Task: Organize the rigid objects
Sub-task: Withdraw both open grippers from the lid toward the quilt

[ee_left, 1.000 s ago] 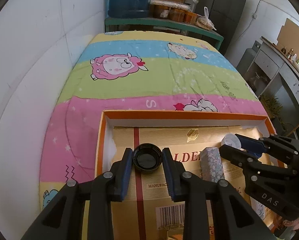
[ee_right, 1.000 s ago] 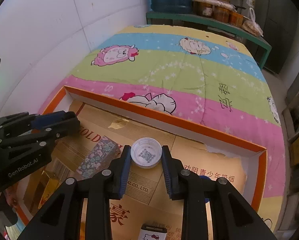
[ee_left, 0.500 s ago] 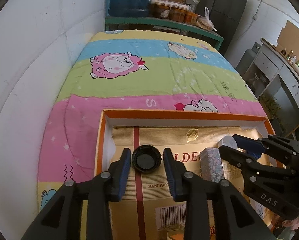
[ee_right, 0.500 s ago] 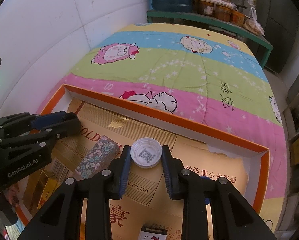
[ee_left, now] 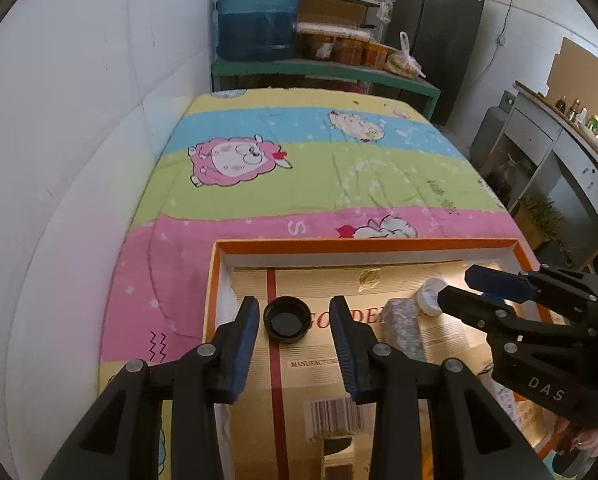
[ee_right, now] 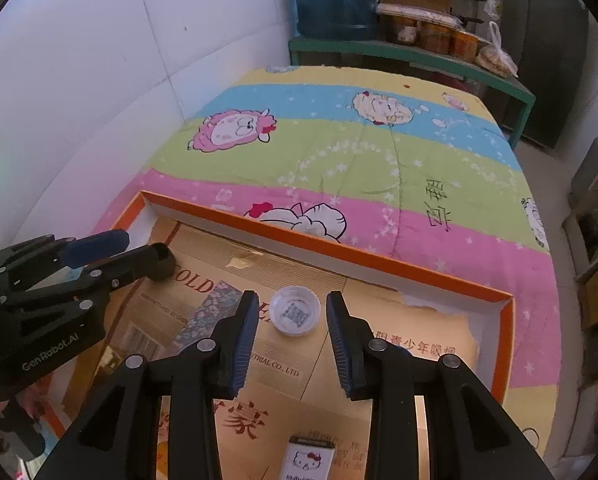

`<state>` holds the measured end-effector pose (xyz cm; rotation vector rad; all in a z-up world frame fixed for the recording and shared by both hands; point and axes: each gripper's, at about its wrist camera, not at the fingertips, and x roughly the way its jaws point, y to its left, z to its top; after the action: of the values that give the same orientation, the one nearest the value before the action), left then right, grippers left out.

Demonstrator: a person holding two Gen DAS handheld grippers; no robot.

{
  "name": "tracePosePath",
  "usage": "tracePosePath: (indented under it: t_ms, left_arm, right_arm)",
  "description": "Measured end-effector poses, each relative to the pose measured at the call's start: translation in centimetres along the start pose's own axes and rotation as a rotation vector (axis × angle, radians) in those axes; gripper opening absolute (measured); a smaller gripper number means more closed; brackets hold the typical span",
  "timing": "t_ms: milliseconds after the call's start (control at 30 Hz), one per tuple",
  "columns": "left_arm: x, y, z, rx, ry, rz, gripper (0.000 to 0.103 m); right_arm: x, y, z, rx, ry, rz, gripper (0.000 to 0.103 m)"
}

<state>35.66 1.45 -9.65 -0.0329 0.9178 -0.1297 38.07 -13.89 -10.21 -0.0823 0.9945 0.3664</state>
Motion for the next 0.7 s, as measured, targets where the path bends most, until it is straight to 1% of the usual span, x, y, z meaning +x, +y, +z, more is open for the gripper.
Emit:
tracePosePath:
  t_ms: [400, 700]
  left_arm:
    - [-4.3, -1.2, 0.0, 0.011, -0.057, -0.013, 0.036]
    - [-6.9, -1.7, -0.7, 0.010, -0.080, -0.011, 0.036]
  right_arm:
    - [-4.6, 1.1, -0.4, 0.001, -0.050, -0.002, 0.036]
    - [-7.3, 1.7, -1.5, 0.008, -0.064, -0.007, 0.036]
